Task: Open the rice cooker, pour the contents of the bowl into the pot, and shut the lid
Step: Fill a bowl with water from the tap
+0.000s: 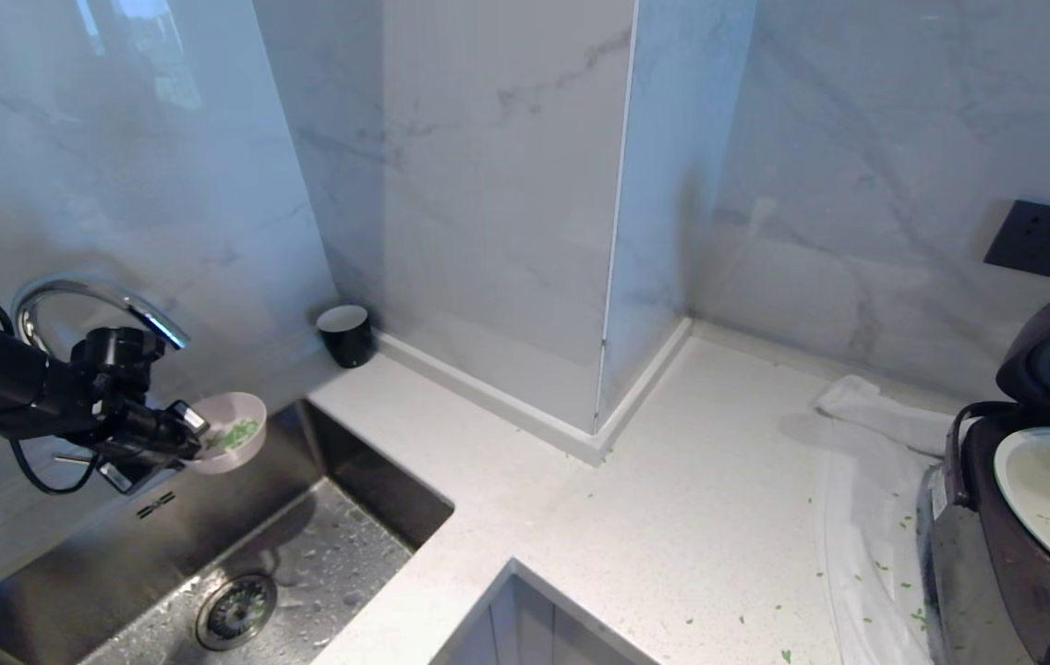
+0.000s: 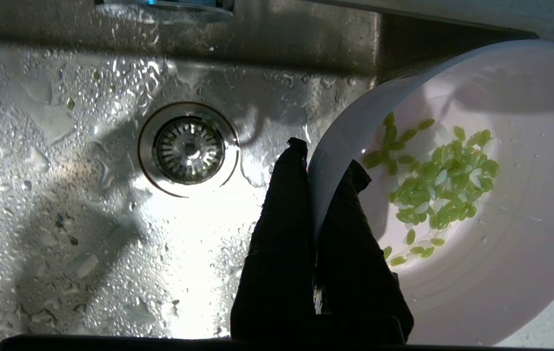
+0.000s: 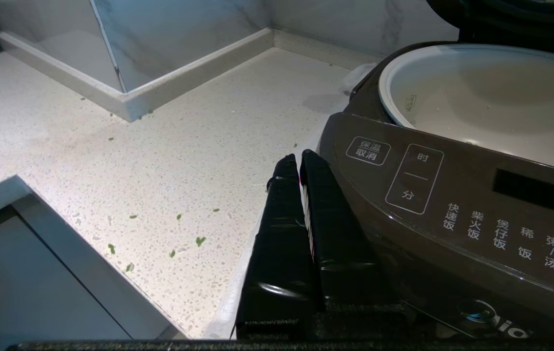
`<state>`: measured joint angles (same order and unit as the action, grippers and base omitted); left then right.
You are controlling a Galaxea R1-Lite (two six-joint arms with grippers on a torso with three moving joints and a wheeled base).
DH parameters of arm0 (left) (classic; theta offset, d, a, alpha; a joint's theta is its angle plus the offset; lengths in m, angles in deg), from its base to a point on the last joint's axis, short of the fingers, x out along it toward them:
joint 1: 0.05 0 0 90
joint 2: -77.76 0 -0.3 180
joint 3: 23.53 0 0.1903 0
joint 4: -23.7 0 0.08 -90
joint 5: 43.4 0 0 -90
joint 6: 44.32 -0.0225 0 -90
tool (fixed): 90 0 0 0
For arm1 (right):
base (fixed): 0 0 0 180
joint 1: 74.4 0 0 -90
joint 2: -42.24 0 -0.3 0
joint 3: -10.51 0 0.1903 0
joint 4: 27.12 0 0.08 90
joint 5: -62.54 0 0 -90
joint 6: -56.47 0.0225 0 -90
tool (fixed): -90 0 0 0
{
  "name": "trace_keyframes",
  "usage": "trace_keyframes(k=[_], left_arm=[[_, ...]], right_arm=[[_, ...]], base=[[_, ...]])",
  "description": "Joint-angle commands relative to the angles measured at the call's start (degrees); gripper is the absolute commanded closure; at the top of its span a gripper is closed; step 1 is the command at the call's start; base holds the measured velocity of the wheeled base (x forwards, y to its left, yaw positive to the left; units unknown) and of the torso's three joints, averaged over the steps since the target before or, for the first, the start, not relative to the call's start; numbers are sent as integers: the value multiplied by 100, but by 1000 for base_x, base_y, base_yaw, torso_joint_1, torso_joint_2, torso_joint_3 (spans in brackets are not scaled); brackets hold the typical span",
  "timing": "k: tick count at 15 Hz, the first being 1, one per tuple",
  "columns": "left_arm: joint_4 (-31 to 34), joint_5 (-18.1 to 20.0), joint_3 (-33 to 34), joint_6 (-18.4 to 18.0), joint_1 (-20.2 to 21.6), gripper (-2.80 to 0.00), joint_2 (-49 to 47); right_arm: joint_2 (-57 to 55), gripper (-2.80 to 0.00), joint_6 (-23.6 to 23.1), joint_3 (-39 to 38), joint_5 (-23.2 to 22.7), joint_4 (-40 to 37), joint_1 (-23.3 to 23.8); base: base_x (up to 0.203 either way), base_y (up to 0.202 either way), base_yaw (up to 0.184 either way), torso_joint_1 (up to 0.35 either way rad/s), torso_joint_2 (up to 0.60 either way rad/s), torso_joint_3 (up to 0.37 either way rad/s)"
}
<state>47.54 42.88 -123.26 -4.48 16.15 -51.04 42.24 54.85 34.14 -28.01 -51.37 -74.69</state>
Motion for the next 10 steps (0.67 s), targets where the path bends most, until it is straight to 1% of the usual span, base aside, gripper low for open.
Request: trace_keyframes(k=[1,7,10], left_arm=[[49,-6,-37,68,-21,0,-4],[84,-6,-36,79,-34,0,22],[369,-1,-63,114,-29,0,-13]], right_arm=[[0,0,-5,0,2,0,2],[0,0,-5,0,-7,0,-5],[0,0,-5,0,-7,0,-6]], base=[[0,0,0,0,0,0],[0,0,0,0,0,0],[0,0,0,0,0,0]])
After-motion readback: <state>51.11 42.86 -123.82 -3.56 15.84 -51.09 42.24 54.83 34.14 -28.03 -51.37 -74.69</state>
